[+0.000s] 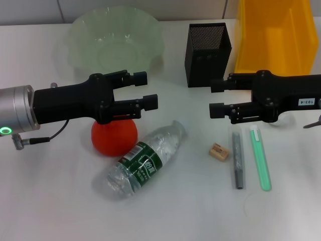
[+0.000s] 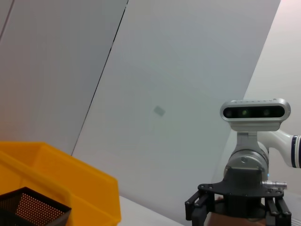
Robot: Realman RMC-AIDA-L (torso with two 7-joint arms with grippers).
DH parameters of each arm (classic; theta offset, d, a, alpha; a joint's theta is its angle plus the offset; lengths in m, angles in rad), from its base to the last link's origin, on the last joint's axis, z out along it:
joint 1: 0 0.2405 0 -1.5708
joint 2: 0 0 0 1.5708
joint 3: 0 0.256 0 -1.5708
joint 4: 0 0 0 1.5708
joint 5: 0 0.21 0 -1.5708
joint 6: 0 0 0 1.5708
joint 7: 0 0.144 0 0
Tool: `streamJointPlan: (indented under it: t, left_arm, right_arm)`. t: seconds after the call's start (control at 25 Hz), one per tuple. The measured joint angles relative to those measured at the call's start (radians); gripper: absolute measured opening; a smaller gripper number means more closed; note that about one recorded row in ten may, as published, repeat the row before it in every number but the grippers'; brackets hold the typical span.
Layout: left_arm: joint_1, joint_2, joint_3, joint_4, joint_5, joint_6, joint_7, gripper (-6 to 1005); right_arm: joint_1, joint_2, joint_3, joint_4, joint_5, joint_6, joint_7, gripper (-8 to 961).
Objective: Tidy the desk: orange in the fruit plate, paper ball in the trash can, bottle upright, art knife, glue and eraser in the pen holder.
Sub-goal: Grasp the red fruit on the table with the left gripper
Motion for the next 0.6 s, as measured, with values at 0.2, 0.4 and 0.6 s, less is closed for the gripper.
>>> streamJointPlan:
  t: [0.2, 0.4, 0.6]
  left_arm:
    - [-0.006, 0.005, 0.011, 0.004, 0.004, -0.006, -0.004, 805]
    - [-0.004, 0.012, 0.026, 0.008, 0.001, -0.007, -0.027, 804]
    - [0.001, 0.012, 0.026, 0.033, 0.000, -0.021, -0.030, 804]
  right_arm:
    - [-0.002, 0.000, 0.009, 0.005, 0.005, 0.000, 0.000, 788]
    - [0.002, 0.008, 0.004, 0.007, 0.007, -0.001, 0.001, 788]
    - [-0.001, 0.012, 0.015, 0.010, 0.011, 0.007, -0.013, 788]
